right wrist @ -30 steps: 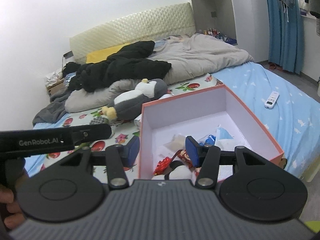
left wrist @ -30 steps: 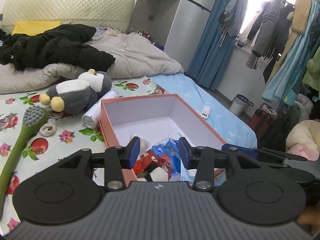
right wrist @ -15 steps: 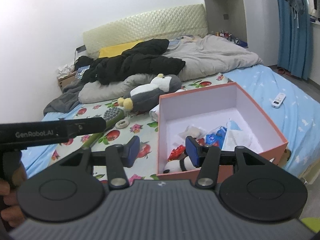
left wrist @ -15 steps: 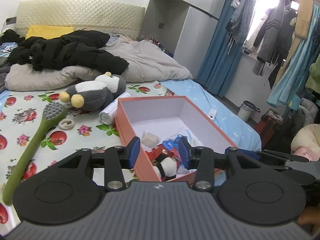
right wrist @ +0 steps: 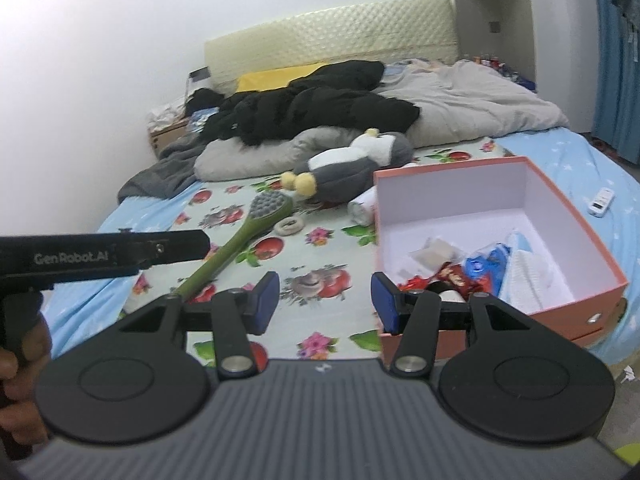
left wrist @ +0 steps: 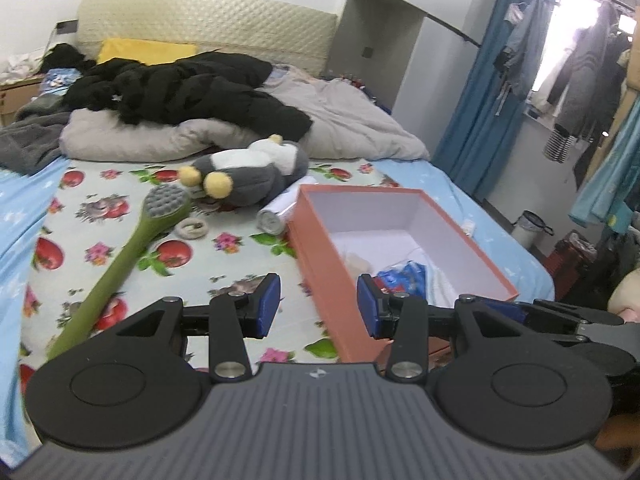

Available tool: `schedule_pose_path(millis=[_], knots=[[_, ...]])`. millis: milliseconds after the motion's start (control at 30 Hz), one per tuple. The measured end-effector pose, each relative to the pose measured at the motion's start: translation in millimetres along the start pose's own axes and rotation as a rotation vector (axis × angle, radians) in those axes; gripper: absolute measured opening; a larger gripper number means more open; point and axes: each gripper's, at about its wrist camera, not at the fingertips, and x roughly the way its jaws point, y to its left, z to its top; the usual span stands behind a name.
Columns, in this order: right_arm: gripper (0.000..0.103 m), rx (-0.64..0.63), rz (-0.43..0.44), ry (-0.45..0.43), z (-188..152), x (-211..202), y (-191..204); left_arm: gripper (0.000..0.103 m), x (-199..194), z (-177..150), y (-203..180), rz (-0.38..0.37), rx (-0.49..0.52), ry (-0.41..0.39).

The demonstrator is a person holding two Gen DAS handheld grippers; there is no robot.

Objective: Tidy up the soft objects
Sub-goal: 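Withdraw both grippers from the box toward the white hair tie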

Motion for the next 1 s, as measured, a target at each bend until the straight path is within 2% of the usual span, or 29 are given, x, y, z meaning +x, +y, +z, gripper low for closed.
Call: schedule_pose_path(millis=[333, 500, 1000], knots=[[0.053, -0.035, 0.078, 0.037, -5.5, 24.7, 31.1, 0.054, -5.5, -15.9, 49.8, 0.092, -0.088, 0.019], [0.053, -0.045, 0.083, 0.058, -9.3, 42.3, 36.2, 0.054, 11.4, -22.7, 73.5, 0.143, -0.119, 0.062], [0.053, -0.073, 0.099, 0.101, 6.2, 123.5, 42.1, 0.054, 88.0, -10.0, 123.2, 0.186, -0.156, 0.11]])
